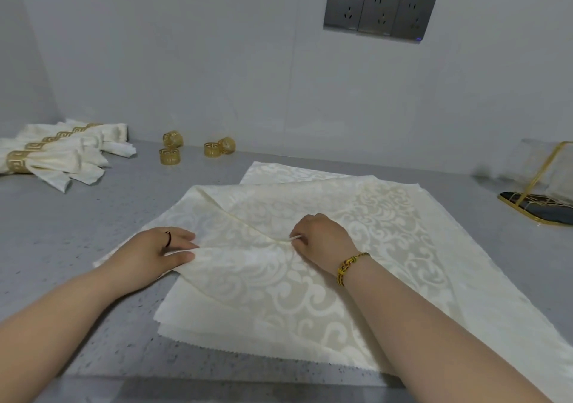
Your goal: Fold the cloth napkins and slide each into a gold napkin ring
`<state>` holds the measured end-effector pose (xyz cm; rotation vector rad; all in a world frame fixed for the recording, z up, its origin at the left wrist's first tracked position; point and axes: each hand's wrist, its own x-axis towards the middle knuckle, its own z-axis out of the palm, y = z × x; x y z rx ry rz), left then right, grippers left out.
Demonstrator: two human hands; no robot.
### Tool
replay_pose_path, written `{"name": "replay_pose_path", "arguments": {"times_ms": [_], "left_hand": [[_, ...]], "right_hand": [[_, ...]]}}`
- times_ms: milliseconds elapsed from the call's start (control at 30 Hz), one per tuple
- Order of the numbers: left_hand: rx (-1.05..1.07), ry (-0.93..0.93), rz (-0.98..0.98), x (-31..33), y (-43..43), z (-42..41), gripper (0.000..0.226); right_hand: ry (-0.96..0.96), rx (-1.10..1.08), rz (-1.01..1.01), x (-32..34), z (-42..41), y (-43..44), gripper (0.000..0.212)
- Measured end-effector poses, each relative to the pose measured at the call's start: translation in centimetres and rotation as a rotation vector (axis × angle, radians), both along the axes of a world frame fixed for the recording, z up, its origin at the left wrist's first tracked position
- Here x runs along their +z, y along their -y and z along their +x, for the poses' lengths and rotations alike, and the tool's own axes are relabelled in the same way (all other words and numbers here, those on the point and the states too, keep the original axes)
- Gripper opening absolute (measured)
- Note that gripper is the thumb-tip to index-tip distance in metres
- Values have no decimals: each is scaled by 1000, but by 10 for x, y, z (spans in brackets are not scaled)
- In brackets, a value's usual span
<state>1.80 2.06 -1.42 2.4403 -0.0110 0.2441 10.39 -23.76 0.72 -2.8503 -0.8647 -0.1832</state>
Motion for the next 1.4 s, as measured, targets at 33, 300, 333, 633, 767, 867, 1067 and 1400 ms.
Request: {"name": "replay_pose_path", "arguments": {"times_ms": [33, 300, 333, 633, 767, 867, 1067, 1400], "left_hand": [[8, 10, 14, -1, -1, 1, 18], [130, 111, 346, 4, -15, 7, 23], [110, 135, 336, 5, -9, 4, 25], [-401, 121, 264, 23, 101, -42, 65], [-501, 189, 410, 9, 139, -53, 85], [-517, 209, 448, -5, 159, -60, 99], [-435, 380, 465, -10, 185, -70, 54], [-484, 456, 294, -20, 195, -64, 32]], "right_hand": [[5, 4, 12, -2, 2, -1, 28], [185, 180, 303, 13, -18, 39, 17], [224, 213, 318, 11, -25, 50, 15], [99, 254, 299, -12, -94, 118, 25], [83, 246, 255, -13, -112, 135, 31], [129, 237, 189, -19, -123, 148, 33], [120, 244, 256, -36, -138, 165, 59], [205, 195, 210, -40, -147, 171, 29]]}}
